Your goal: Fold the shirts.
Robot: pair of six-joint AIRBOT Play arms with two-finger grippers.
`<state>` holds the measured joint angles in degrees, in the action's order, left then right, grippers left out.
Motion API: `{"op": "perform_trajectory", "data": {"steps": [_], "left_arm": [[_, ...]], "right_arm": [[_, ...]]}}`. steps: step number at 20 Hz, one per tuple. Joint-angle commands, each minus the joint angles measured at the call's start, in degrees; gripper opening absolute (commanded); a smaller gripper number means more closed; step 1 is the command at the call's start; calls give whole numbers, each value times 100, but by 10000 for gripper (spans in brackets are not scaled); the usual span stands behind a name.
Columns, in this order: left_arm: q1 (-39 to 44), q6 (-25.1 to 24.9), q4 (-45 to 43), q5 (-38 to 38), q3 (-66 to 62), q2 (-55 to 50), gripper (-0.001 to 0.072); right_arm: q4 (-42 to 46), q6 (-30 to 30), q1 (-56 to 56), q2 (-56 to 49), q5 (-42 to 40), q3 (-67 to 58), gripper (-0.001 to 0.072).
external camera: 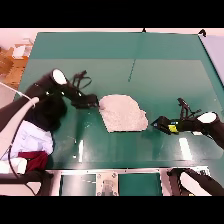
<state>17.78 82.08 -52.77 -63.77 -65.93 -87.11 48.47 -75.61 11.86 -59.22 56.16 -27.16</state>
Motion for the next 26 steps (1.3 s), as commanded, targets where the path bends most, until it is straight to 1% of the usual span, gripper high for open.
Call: {"op": "perform_trajectory", "data": {"steps": [1, 3, 4, 7, 8, 10, 13, 14, 15, 16, 18, 20, 21, 23, 24, 26], "left_arm": [[240, -619, 852, -4, 855, -9, 651], [487, -632, 866, 55, 1064, -9, 651], [638, -632, 876, 177, 1110, -9, 651], [1123, -619, 901, 754, 1110, -26, 651], [1248, -608, 935, 925, 1113, -50, 650], [1394, -608, 999, 1082, 1110, -129, 648], [1377, -614, 1060, 1163, 1106, -146, 226], [1375, -629, 1058, 1185, 1097, -144, 40], [1377, -772, 1051, 1163, 1045, -140, 23], [1375, -831, 988, 1029, 922, -129, 22], [1375, -787, 435, 649, 511, 28, 21], [1375, -271, -693, 297, -63, 369, 21], [1375, 42, -1419, 94, -422, 632, 21], [1375, 463, -2673, -238, -1161, 1207, 21], [1375, 614, -3182, -358, -1543, 1513, 21], [1375, 660, -3665, -487, -2277, 2033, 22]], "right_arm": [[-811, 750, 13, -1047, -188, -492, 425], [-977, 866, 9, -1718, -120, -1078, 413], [-1016, 866, 9, -2046, -57, -1329, 393], [-1117, 885, -52, -2809, 46, -1749, 384], [-1161, 968, -105, -2979, 44, -1799, 336], [-1436, 1204, -232, -3158, 46, -1832, 315], [-1613, 1513, -323, -3158, 131, -1882, 125], [-1611, 1609, -308, -3154, 245, -1956, 13], [-1611, 1637, -260, -3130, 391, -2061, 11], [-1613, 1633, -188, -3075, 623, -2218, 10], [-1611, 1624, -31, -2835, 1154, -2623, 10], [-1611, 1530, 192, -2293, 1515, -3021, 10], [-1611, 1449, 317, -1902, 1547, -3198, 10], [-1611, 1388, 590, -1005, 1543, -3515, 10], [-1611, 1346, 713, -562, 1543, -3683, 10], [-1613, 1298, 940, 356, 1541, -4059, 10]]}}
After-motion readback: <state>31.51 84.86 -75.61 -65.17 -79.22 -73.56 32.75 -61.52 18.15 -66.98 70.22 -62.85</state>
